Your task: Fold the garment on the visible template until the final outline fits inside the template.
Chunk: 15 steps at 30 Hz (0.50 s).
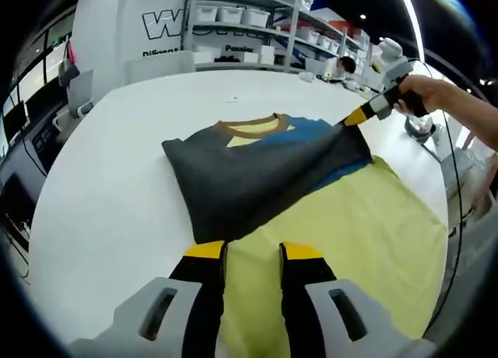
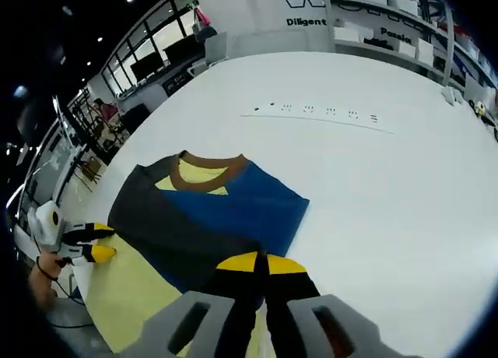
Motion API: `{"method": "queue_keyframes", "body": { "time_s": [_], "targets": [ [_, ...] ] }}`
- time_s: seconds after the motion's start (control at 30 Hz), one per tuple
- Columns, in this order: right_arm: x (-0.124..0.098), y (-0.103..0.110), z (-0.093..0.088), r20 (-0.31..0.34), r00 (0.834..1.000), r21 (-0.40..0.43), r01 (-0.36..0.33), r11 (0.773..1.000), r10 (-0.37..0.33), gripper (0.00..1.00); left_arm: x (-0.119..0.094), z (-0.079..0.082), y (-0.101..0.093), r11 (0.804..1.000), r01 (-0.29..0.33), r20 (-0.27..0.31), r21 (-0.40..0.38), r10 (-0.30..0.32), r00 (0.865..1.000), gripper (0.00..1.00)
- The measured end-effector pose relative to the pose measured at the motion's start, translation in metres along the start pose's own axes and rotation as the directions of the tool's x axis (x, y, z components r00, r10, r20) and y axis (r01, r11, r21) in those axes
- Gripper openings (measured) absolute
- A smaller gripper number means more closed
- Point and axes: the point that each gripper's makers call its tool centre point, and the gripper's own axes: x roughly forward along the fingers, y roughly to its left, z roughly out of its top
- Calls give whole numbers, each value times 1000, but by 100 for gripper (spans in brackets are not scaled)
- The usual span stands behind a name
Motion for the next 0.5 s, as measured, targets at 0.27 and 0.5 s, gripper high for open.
{"method": "queue_keyframes", "body": {
  "time_s": [0.27,0.5],
  "targets": [
    [7,-11,-6,-3,999,-25,41,999,-41,0,0,0,0,1000,1,1,-1,-1,1000,22],
    [0,-14,7,81,995,-81,73,994,-66,11,-6,-3,-2,1000,-3,-11,0,3,1000,24]
  ]
}}
